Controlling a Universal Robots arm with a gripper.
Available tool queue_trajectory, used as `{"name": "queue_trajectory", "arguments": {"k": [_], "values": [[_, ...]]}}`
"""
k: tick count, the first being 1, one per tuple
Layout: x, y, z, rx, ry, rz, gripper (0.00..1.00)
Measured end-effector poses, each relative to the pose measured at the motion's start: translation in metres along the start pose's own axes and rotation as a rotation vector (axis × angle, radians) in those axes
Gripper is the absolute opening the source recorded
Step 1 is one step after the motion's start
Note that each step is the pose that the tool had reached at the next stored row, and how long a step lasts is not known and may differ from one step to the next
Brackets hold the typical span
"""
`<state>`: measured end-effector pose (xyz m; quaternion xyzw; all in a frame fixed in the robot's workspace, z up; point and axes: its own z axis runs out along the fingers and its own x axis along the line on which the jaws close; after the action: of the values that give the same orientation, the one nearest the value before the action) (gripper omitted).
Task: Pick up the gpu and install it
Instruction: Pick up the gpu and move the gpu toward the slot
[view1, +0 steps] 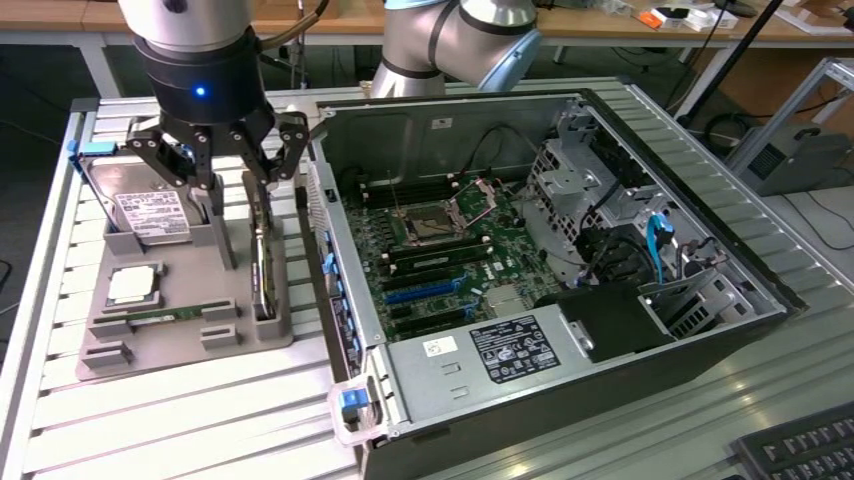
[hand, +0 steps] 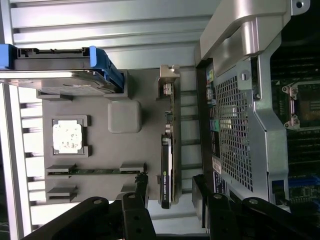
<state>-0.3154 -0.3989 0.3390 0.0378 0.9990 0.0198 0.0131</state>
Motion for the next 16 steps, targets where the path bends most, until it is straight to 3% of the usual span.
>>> {"name": "queue_trajectory", "arguments": {"k": [16], "values": [[0.0001, -0.0002, 0.0044, 0.0, 0.0, 0.0, 0.48]]}}
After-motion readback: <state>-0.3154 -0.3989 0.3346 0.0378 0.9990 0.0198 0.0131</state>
